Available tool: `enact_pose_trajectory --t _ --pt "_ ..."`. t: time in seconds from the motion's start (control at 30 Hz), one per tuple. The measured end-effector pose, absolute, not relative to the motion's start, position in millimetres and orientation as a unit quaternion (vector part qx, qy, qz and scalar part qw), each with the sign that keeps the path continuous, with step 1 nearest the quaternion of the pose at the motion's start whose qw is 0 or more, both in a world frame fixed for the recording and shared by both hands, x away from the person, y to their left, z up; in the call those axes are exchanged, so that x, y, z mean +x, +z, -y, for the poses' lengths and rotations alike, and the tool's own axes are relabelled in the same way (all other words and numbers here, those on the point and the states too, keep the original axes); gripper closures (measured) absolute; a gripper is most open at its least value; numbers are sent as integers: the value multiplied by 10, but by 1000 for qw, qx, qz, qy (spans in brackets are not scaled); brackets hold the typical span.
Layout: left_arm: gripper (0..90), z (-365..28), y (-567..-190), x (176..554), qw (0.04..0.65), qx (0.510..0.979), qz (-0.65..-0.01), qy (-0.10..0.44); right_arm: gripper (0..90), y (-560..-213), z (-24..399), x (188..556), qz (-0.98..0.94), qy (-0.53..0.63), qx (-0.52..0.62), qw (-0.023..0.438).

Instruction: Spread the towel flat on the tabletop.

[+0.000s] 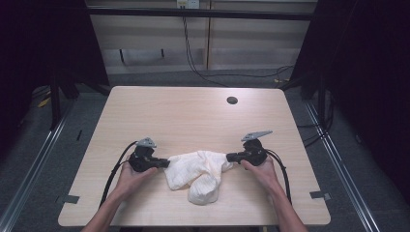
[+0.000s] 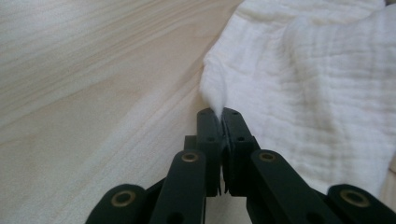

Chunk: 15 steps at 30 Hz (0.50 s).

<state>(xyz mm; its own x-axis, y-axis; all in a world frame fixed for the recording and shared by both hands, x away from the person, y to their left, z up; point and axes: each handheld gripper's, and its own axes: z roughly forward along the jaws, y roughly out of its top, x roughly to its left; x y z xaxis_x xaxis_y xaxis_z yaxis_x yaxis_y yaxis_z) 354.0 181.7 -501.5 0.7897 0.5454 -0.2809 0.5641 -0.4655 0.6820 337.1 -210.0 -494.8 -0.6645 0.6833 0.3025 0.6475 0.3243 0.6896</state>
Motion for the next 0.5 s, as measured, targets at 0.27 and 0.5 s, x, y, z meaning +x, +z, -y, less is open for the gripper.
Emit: enact_pose_trajectory --t 0.27,0.5 --pt "873 -1975 -4762 3484 452 835 -314 -16 871 -4691 2240 3343 -784 468 407 29" --pt "873 -2130 -4404 3471 491 817 -302 4 872 -4387 2274 3361 -774 496 390 42"
